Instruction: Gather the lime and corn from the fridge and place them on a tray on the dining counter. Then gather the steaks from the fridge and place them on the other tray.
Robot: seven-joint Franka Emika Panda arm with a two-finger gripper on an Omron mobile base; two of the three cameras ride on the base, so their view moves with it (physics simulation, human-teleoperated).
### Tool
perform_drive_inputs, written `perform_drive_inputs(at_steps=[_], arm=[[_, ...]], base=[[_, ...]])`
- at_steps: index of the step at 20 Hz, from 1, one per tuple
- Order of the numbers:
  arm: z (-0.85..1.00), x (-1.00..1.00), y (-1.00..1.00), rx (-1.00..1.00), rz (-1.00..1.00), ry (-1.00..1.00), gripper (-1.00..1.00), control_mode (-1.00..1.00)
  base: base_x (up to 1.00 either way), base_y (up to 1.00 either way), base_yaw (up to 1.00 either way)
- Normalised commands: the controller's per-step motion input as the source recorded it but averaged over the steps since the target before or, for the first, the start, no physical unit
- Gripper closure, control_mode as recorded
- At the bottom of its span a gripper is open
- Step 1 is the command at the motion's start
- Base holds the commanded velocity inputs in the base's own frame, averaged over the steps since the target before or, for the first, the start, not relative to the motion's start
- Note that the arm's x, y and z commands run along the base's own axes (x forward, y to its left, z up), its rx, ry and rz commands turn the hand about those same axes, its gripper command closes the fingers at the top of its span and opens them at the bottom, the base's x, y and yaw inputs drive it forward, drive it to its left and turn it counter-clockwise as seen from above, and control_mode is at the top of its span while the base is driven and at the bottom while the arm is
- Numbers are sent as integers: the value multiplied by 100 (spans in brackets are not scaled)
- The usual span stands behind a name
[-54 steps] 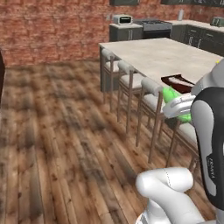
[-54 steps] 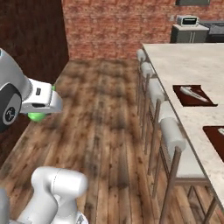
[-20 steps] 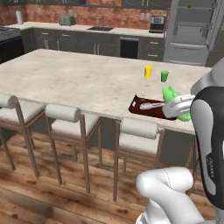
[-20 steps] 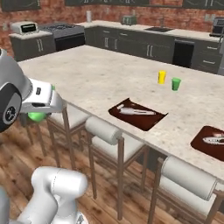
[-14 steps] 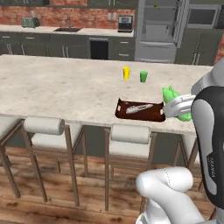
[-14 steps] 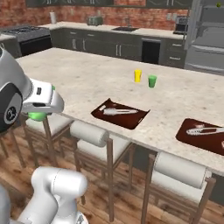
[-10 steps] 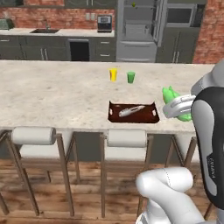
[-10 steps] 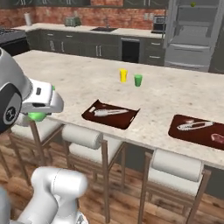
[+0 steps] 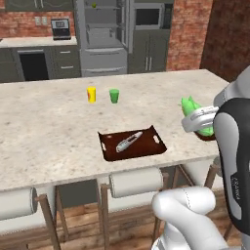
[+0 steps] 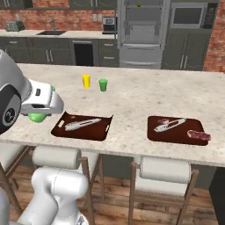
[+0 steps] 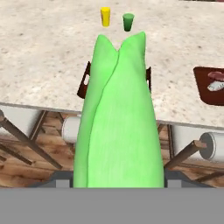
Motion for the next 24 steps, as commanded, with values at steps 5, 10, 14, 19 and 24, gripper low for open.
perform_drive_inputs(at_steps=[5, 10, 14, 19, 24], arm=[[0, 0, 0, 0, 0, 0, 100, 100], [0, 0, 0, 0, 0, 0, 100, 100], [-15, 50, 0, 0, 0, 9, 100, -100], [-51, 100, 0, 0, -1, 17, 100, -100], [-71, 93, 3, -1, -1, 10, 100, -100]], base=[[80, 44, -32], [85, 2, -7], [48, 0, -1], [0, 0, 0], [0, 0, 0]])
